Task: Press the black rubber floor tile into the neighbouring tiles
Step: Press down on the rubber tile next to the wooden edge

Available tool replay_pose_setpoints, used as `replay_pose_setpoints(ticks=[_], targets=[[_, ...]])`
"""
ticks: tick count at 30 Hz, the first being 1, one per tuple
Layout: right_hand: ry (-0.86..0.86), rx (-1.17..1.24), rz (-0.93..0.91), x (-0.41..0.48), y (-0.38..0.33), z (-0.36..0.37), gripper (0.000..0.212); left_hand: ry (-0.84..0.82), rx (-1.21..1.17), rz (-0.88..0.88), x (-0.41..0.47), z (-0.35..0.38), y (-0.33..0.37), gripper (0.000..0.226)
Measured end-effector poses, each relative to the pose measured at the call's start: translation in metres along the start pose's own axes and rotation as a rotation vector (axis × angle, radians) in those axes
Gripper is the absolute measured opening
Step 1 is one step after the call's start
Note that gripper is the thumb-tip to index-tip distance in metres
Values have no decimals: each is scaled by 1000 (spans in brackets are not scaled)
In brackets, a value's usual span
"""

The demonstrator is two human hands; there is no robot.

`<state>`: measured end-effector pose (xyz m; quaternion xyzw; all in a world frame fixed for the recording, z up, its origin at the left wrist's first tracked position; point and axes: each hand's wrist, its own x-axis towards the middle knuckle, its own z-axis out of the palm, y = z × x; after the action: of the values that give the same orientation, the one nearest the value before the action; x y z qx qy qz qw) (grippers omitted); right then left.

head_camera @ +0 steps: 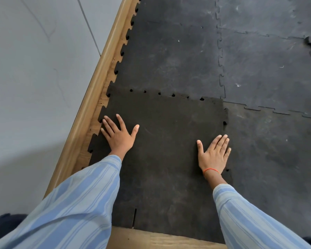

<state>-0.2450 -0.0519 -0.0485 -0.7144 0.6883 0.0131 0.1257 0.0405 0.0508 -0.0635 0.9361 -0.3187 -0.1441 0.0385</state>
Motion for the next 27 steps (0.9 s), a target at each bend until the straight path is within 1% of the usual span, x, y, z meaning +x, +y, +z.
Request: replay_pose_setpoints(ticks=[5, 7, 10, 12, 17, 21, 24, 25, 27], targets=[[-102, 1, -44, 14, 5, -4, 92, -19, 15, -2, -4, 1, 14, 95], [-113, 10, -88, 33, 5, -10, 95, -27, 32, 59, 1, -2, 23, 96], [-75, -60, -263, 64, -5, -12, 86, -116, 63, 149, 22, -11, 42, 99], [-57, -95, -334, 80, -12, -11, 83, -170, 79, 181, 36, -15, 50, 103], [-85, -92, -318, 106, -24, -14, 89, -231, 83, 169, 49, -16, 53, 111], [-171, -90, -294, 105, -30, -22, 89, -311, 83, 157, 48, -27, 58, 111], [-243, -83, -287, 111, -40, -41, 93, -341, 94, 137, 49, -40, 63, 111], [-267, -86, -292, 114, -43, -47, 95, -339, 115, 163, 49, -43, 67, 110], [-312, -91, -319, 117, -45, -55, 97, -327, 162, 290, 45, -43, 77, 102]])
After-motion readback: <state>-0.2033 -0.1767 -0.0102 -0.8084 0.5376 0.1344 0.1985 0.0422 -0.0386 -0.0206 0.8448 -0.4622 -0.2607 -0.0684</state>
